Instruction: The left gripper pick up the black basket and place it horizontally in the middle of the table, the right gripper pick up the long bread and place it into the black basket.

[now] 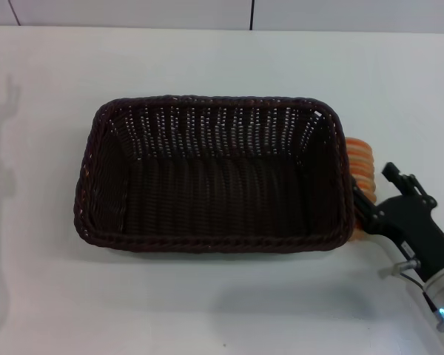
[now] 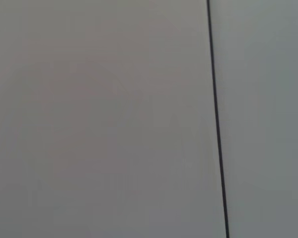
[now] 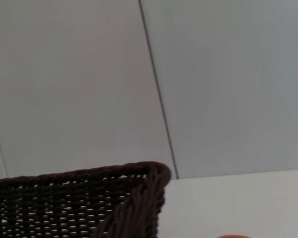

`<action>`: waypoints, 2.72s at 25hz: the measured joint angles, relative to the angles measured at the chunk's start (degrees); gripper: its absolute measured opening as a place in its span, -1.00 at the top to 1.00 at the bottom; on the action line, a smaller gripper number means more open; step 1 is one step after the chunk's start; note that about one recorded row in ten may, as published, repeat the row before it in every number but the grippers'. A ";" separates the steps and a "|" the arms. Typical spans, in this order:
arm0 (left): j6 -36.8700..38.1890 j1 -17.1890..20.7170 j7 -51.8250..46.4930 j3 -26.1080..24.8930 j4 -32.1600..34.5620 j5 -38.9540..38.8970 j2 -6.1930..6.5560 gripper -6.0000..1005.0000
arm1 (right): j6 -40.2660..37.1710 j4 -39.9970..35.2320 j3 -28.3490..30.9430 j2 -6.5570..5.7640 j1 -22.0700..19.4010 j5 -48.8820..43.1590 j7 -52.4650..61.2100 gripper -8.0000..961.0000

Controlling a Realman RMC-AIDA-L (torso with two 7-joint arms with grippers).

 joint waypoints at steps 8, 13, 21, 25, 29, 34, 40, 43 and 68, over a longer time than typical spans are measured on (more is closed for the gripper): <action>-0.14 -0.94 0.00 -0.02 1.14 0.49 0.00 -0.56 | 3.75 0.51 0.35 -0.17 1.78 -0.06 1.03 -0.53; -0.17 -1.65 0.00 -0.02 1.41 0.51 0.04 -0.56 | 6.02 -0.57 0.55 -0.26 2.07 0.43 5.08 -0.51; -0.23 -2.41 0.00 -0.24 1.63 0.51 0.08 -0.56 | 1.38 -0.60 3.80 -0.33 0.01 0.63 5.09 -0.29; -0.23 -2.86 0.00 -0.36 2.29 0.52 0.15 -0.56 | -8.07 -0.32 5.91 -0.17 -2.97 0.65 4.66 -0.25; -0.23 -3.29 0.00 -0.46 3.08 0.51 0.12 -0.56 | -19.91 -0.20 6.45 -0.06 -5.71 0.49 4.64 -0.21; -0.21 -3.53 0.00 -0.50 3.76 0.49 0.09 -0.56 | -32.06 -0.32 5.11 -0.17 -4.57 -6.43 4.56 -0.15; -0.24 -4.28 -0.44 -0.48 4.98 0.51 0.08 -0.56 | -24.44 0.21 5.02 -0.30 2.84 -14.93 5.97 0.01; -0.26 -4.25 -0.51 -0.40 5.03 0.50 0.06 -0.56 | -17.69 2.22 5.00 -0.33 5.94 -15.22 6.07 -0.10; 0.36 -3.50 -0.53 -0.50 7.22 0.35 -0.19 -0.56 | -28.63 0.43 14.77 -0.23 -1.93 -16.82 8.50 -0.60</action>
